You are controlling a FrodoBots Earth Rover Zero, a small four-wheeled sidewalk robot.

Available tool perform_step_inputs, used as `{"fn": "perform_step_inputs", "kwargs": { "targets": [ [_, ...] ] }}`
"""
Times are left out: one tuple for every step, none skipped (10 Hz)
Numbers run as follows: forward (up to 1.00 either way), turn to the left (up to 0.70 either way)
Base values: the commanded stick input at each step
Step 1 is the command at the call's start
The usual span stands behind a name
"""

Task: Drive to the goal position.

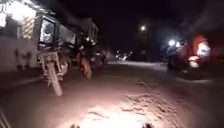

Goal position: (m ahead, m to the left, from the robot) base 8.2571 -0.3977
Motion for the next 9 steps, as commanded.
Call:
{"fn": "perform_step_inputs", "kwargs": {
  "targets": [
    [0.70,0.00],
    [0.70,0.00],
    [0.70,0.00],
    [0.70,0.00],
    [0.70,-0.11],
    [0.70,-0.27],
    [0.70,-0.12],
    [0.70,0.00],
    [0.70,0.00]
  ]
}}
